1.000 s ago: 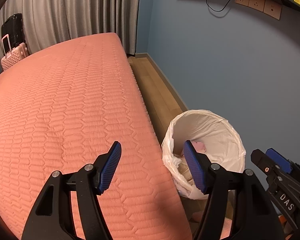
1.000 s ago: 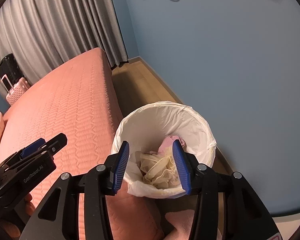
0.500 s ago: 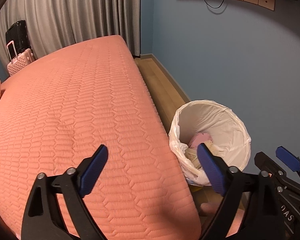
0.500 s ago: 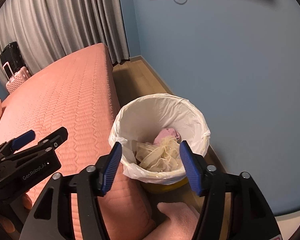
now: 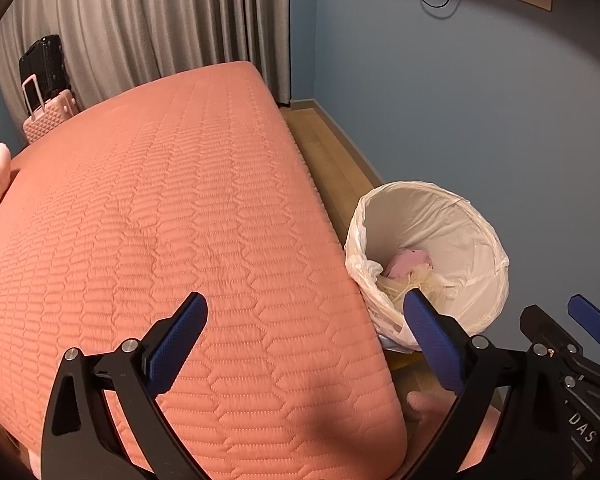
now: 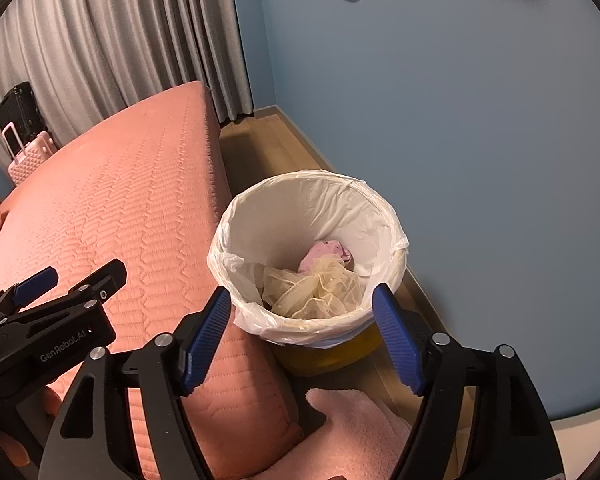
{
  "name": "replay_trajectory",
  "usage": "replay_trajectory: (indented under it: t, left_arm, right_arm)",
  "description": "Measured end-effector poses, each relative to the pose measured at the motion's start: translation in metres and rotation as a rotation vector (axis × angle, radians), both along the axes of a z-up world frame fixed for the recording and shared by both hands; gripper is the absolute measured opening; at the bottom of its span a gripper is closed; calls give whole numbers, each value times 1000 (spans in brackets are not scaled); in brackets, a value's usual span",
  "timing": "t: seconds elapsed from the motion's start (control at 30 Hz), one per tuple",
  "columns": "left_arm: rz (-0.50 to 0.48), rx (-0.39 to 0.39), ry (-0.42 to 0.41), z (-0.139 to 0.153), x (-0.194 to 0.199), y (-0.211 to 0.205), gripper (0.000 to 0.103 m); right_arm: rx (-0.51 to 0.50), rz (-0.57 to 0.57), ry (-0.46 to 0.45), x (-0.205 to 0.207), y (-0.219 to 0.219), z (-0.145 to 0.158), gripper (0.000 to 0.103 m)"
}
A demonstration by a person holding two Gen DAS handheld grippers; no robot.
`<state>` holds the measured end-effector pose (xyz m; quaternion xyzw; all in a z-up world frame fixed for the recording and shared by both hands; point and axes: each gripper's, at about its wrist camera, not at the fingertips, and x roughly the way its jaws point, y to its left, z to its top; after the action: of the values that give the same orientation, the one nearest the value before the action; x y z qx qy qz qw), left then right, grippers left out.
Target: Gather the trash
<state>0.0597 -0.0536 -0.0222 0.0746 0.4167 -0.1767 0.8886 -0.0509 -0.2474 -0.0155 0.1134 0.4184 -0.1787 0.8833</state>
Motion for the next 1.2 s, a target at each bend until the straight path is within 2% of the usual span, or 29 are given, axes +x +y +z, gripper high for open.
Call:
replay_trajectory:
  t: [0.13,0.57,0.6,0.63,1.2]
  left_arm:
    - [6,4,3,-2,-2,1,95]
    - [14,10,3,-4,-8,3,95]
    - [14,12,4,-4,-8,3,95]
    - [14,13,3,-4,-8,2,95]
    - [16,32,12,-4,-12,-1,96]
  right_arm:
    - [-8,6,1,-2,1,-2,84]
    - [-22,1,-2,-9,2,-7,86]
    - [-24,-1,-5,-10,2,-7,88]
    - [-25,-2,-6,-10,2,-7,98]
    - [-29,-6,-2,-17,2,-10,97]
